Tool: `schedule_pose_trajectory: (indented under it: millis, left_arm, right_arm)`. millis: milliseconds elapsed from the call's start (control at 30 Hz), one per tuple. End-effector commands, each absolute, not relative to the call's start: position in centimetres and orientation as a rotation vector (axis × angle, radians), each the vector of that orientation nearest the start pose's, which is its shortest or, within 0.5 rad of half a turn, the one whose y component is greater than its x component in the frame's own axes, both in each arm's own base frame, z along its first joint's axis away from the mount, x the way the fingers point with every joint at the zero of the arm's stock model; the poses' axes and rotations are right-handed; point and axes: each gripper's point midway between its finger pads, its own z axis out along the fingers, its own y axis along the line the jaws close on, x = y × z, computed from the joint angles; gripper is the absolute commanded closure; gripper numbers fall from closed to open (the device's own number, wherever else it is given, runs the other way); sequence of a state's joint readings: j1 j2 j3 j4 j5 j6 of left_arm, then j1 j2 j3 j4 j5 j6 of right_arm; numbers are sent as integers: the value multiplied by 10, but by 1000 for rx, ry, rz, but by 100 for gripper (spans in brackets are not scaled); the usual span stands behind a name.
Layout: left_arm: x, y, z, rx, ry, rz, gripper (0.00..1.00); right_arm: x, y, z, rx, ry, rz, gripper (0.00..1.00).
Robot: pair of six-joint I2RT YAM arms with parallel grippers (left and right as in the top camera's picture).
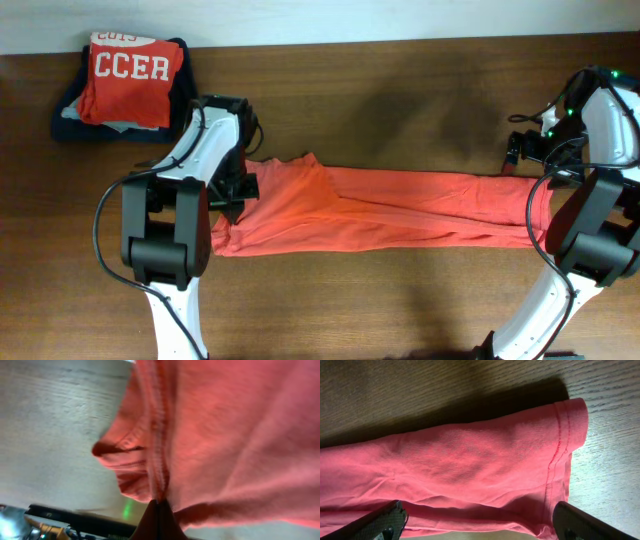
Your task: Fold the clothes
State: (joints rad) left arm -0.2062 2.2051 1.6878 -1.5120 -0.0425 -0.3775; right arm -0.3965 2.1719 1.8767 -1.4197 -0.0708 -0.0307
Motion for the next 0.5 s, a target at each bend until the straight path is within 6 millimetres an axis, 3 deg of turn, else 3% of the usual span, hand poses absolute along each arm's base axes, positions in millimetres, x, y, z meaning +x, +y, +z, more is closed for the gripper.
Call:
schedule_pose_trajectory:
  millis: [0,100,267,367,467]
  left_arm:
    - [296,-42,37,-337,3510,424,99]
    - [288,-41,26,-337,3524,434,99]
    - [284,-35,19,-322,3521,490,65]
    - [294,-25,33,-342,3477,570,60]
    - [312,-28,55,-373,3428,527,60]
  right_arm:
    - [364,-140,79,604,3187,163,1]
    - [364,-140,79,604,3187,163,1]
    - [364,-140,79,604,3187,162,2]
    - [364,-140,79,604,3187,163,1]
    - [364,-140,79,604,3187,162,2]
